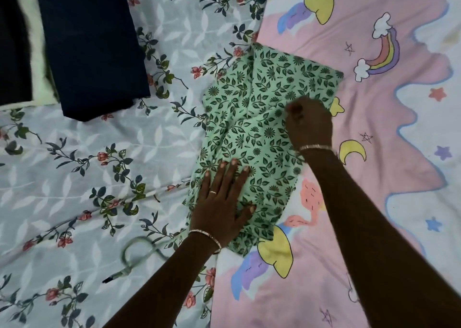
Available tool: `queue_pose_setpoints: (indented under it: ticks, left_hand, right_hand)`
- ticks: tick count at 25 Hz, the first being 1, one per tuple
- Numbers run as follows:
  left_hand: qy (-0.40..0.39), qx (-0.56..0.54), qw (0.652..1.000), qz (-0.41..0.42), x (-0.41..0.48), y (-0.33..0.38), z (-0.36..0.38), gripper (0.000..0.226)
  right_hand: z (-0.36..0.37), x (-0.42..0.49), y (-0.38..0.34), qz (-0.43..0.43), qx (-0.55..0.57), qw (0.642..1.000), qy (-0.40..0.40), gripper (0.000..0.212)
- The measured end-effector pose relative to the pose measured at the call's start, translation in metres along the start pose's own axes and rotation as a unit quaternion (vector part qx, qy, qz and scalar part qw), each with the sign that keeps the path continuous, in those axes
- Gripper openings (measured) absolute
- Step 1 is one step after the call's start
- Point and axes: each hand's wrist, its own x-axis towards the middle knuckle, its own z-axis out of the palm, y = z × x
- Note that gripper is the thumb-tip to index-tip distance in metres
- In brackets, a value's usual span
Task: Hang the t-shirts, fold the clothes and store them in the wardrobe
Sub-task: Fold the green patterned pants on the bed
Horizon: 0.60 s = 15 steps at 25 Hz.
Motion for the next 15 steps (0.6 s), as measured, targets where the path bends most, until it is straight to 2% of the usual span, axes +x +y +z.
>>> queue_pose_setpoints:
  ticks: [2, 5, 6, 8, 9, 11, 15]
  left_hand:
    - [0.001, -0.006, 1.0, -0.009, -0.001, 0.003, -0.001, 0.076]
    - [0.01, -0.042, 0.999, -0.022, 0.0, 0.002, -0.006, 0.068]
    - [0.02, -0.057, 0.998, -0.028, 0.001, 0.0, -0.007, 0.062]
    - [0.036, -0.058, 0.996, -0.049, 0.004, -0.004, -0.007, 0.053]
    - [0.038, -0.041, 0.997, -0.06, 0.005, -0.005, -0.006, 0.053]
    - [0.034, -0.009, 0.996, -0.077, 0.007, -0.006, -0.002, 0.055]
    - [0.025, -0.001, 0.997, -0.075, 0.009, -0.007, -0.001, 0.058]
  right_hand:
    - [0.017, 0.049, -0.009, -0.115, -0.052, 0.991, -0.034, 0.029]
    - [0.032, 0.104, -0.022, -0.248, -0.213, 0.941, -0.091, 0.061]
    - [0.032, 0.116, -0.027, -0.269, -0.249, 0.924, -0.109, 0.061]
    - [0.032, 0.137, -0.034, -0.31, -0.294, 0.898, -0.102, 0.044]
    - [0.031, 0.146, -0.037, -0.324, -0.316, 0.887, -0.09, 0.034]
    - [0.028, 0.164, -0.042, -0.334, -0.356, 0.87, -0.074, 0.029]
    - [0.024, 0.192, -0.055, -0.308, -0.388, 0.868, -0.015, 0.03]
